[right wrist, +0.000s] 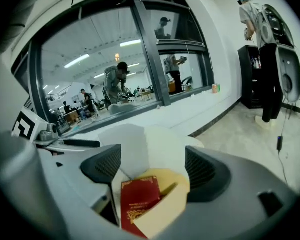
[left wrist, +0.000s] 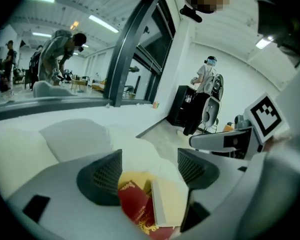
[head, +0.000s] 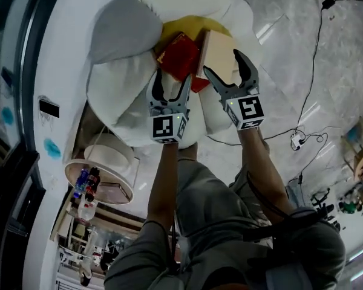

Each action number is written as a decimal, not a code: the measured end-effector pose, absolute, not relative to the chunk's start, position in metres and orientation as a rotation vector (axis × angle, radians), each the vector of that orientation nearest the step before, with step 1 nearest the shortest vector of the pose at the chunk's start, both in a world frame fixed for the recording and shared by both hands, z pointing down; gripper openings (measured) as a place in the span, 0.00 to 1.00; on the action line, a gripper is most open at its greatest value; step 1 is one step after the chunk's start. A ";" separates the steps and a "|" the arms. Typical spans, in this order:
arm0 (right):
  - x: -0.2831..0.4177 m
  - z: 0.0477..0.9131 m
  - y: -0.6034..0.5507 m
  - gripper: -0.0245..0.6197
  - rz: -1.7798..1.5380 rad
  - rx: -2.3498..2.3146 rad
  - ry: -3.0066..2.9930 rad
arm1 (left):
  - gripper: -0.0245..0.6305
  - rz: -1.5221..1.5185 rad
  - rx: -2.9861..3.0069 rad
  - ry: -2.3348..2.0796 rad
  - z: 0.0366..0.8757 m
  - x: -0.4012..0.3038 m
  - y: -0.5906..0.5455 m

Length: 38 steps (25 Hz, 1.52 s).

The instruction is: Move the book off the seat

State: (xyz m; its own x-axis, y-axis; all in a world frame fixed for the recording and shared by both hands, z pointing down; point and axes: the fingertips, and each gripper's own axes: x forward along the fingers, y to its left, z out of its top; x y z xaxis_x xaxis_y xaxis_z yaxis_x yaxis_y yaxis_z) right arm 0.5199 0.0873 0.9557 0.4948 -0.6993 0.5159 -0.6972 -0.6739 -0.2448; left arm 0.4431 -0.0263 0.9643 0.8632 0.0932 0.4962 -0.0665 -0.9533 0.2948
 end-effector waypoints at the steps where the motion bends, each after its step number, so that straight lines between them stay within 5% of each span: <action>1: 0.518 0.972 0.094 0.67 -0.961 -2.715 1.280 | 0.56 0.776 2.703 -0.007 0.981 0.435 -0.018; 11: 0.515 1.124 0.096 0.68 -0.980 -2.467 1.947 | 0.63 0.891 2.438 -0.367 1.112 0.376 0.074; 20: 0.522 1.242 0.140 0.68 -1.443 -1.939 2.292 | 0.70 1.009 2.118 -0.421 1.196 0.369 0.176; 30: 0.495 1.237 0.148 0.72 -1.647 -1.656 2.395 | 0.73 1.167 2.166 -0.531 1.201 0.372 0.151; 38: 0.475 1.177 0.131 0.72 -1.489 -1.728 2.183 | 0.74 1.207 2.318 -0.554 1.172 0.363 0.086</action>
